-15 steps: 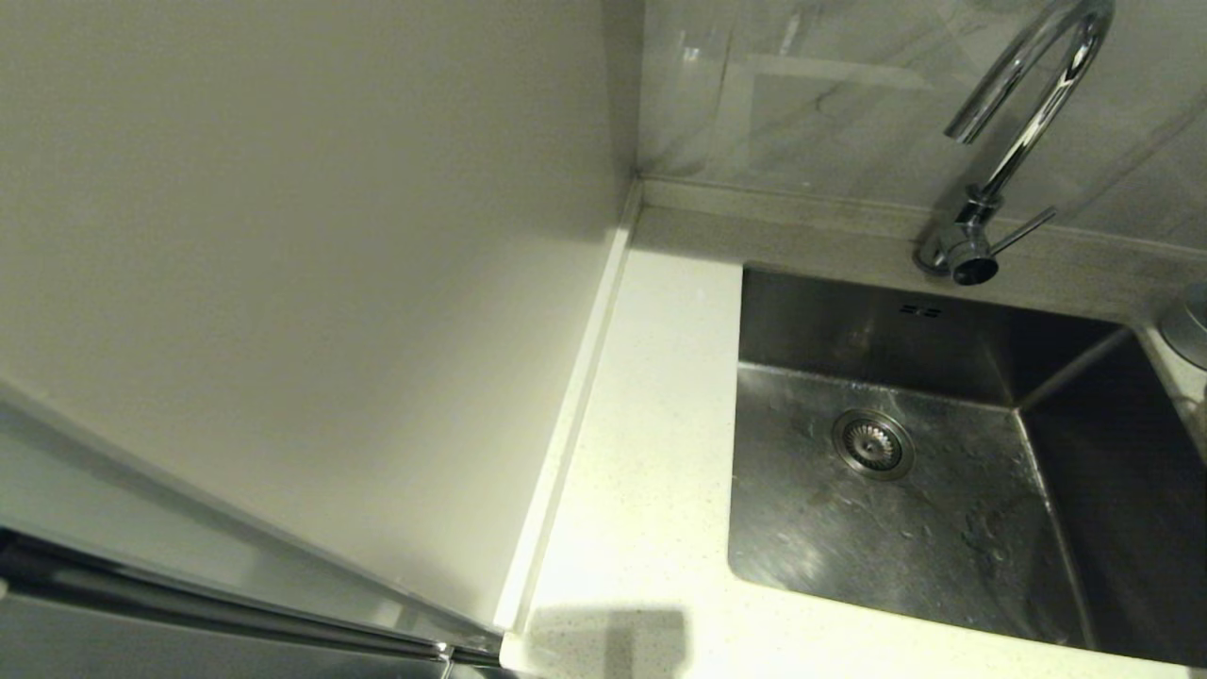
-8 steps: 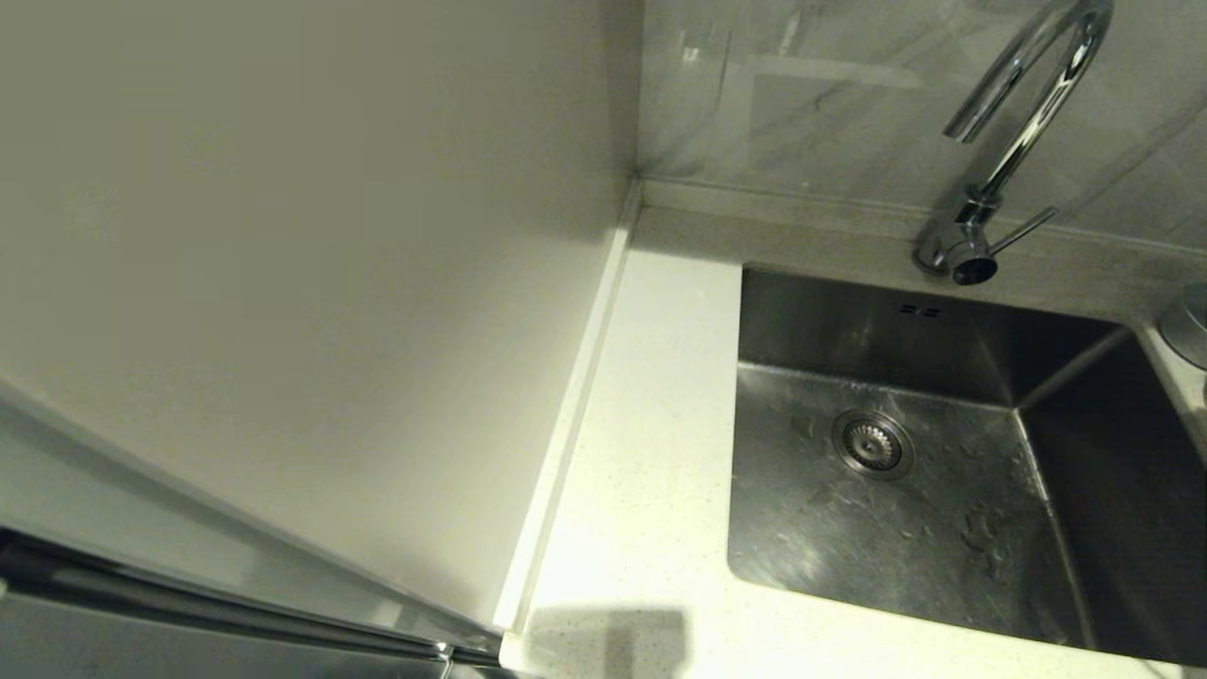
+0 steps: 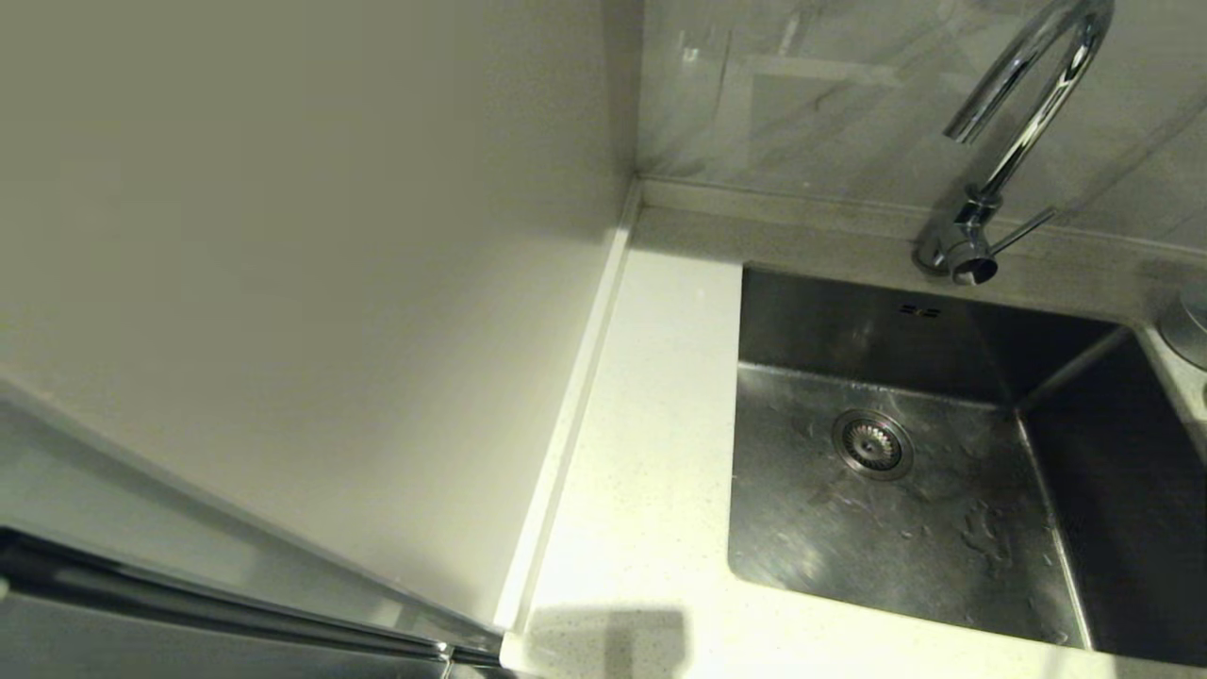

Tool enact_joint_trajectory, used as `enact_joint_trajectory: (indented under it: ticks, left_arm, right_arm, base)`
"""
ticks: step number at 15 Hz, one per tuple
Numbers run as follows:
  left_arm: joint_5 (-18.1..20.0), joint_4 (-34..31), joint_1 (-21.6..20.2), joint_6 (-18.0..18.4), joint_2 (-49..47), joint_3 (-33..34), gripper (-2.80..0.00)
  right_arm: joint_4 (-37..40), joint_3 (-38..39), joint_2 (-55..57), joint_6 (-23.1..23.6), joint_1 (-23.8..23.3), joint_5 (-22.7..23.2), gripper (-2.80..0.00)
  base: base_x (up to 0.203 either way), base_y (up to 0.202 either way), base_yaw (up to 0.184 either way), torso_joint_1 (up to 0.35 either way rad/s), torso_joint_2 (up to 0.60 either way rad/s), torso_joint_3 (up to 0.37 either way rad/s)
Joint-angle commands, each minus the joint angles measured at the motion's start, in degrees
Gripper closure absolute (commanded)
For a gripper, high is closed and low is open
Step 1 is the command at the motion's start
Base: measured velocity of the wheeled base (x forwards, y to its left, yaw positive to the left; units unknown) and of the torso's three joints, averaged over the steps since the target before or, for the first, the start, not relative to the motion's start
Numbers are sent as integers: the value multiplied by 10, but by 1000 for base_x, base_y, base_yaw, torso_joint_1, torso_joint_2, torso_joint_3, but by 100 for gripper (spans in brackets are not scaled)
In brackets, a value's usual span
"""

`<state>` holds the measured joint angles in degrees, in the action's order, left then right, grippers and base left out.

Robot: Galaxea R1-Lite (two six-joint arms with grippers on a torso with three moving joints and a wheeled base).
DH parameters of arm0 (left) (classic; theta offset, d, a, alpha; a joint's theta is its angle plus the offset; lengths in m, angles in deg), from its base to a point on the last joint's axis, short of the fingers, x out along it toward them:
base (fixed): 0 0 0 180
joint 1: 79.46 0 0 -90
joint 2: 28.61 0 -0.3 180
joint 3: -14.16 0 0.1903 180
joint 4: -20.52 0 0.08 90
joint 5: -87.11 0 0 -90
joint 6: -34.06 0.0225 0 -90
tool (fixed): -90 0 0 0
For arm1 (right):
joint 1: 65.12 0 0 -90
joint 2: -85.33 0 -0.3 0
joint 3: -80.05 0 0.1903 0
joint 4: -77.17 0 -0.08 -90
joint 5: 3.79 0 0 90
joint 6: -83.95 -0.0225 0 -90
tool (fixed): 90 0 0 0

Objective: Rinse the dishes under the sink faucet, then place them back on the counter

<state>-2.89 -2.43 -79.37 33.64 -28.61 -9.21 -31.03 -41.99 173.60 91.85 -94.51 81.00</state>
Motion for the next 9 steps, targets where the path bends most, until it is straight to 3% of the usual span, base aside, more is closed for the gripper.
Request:
enact_joint_trajectory:
  ticks: [1,2,9]
  left_arm:
    - [0,0,0,0,0,2,0]
    - [0,0,0,0,0,2,0]
    - [0,0,0,0,0,2,0]
  right_arm:
    - [-3,16,-92,2,56,-1,-280]
    - [-5,24,-112,3,71,-2,0]
    - [-16,47,-225,11,142,-6,0]
  base:
    - [0,0,0,0,0,0]
    - [0,0,0,0,0,0]
    - [0,0,0,0,0,0]
